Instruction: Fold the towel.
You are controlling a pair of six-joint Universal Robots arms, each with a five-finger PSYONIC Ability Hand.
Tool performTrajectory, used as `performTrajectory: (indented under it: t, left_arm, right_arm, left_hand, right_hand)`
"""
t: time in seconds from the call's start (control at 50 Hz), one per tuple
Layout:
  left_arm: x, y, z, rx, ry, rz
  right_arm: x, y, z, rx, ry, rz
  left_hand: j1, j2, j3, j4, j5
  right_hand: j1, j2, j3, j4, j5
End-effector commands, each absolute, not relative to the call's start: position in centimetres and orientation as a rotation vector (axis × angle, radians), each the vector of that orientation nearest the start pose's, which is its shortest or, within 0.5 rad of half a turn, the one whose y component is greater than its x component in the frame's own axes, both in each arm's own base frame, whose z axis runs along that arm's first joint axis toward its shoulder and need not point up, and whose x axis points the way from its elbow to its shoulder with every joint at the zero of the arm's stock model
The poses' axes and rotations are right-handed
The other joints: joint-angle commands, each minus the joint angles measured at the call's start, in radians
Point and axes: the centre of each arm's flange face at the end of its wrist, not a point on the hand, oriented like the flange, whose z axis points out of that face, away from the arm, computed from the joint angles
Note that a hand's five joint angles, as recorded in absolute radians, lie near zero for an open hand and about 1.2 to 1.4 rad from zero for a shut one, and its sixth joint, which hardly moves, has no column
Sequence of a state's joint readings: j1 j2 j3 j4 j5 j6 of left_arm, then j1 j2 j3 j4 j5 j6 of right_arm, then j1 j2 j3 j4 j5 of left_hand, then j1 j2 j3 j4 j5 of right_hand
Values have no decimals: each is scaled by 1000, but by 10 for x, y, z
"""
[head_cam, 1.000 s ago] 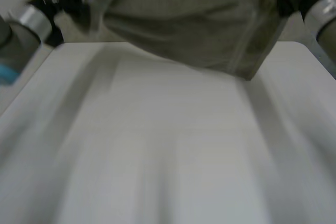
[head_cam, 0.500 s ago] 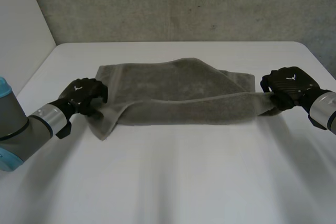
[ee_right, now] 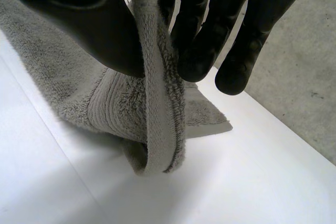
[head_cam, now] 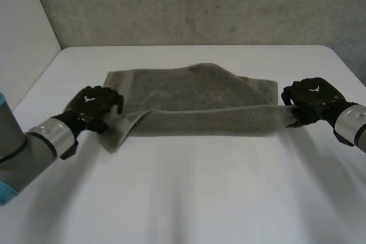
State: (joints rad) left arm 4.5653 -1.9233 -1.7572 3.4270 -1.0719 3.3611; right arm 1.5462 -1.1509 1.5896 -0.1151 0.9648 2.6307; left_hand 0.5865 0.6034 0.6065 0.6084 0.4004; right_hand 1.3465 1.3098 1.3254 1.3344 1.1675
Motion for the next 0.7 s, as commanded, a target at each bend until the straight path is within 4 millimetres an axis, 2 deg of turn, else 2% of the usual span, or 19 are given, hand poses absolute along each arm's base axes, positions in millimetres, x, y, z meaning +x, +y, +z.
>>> performTrajectory:
  t: [0.02, 0.06, 0.1, 0.18, 0.24, 0.32, 0.38, 0.5, 0.7]
  left_arm:
    - [-251, -278, 160, 995, 2603, -2154]
    - [-259, -278, 153, 986, 2583, -2157]
    - [-276, -283, 148, 941, 2511, -2195]
    - [-289, -287, 141, 893, 2461, -2208]
    - [-307, -297, 136, 872, 2390, -2224]
    - [-317, -311, 126, 909, 2312, -2207]
    - [-319, -315, 124, 920, 2283, -2201]
    - [-319, -327, 104, 911, 2224, -2123]
    - [-314, -331, 99, 979, 2101, -2033]
  right_arm:
    - [176, -338, 175, -1060, 2123, -1773]
    - [178, -337, 174, -1067, 2121, -1768]
    - [184, -332, 172, -1088, 2110, -1752]
    - [185, -331, 171, -1095, 2110, -1747]
    - [185, -330, 170, -1093, 2118, -1743]
    - [185, -329, 169, -1092, 2119, -1741]
    - [185, -329, 169, -1092, 2119, -1741]
    - [184, -330, 169, -1090, 2122, -1742]
    - [184, -330, 169, -1089, 2124, -1741]
  left_hand:
    - [3, -14, -17, -19, 14]
    - [9, -8, -11, -13, 20]
    - [9, -8, -11, -13, 20]
    - [3, -14, -17, -19, 14]
    - [-3, -20, -23, -25, 8]
    - [-3, -20, -23, -25, 8]
    - [-3, -20, -23, -25, 8]
    - [0, -17, -20, -22, 11]
    - [9, -8, -11, -13, 20]
  right_hand:
    - [50, 86, 71, 62, 54]
    - [50, 86, 71, 62, 54]
    - [50, 86, 71, 62, 54]
    - [50, 86, 71, 62, 54]
    - [50, 86, 71, 62, 54]
    - [50, 86, 71, 62, 54]
    - [50, 86, 71, 62, 54]
    - [50, 86, 71, 62, 54]
    - [50, 86, 71, 62, 54]
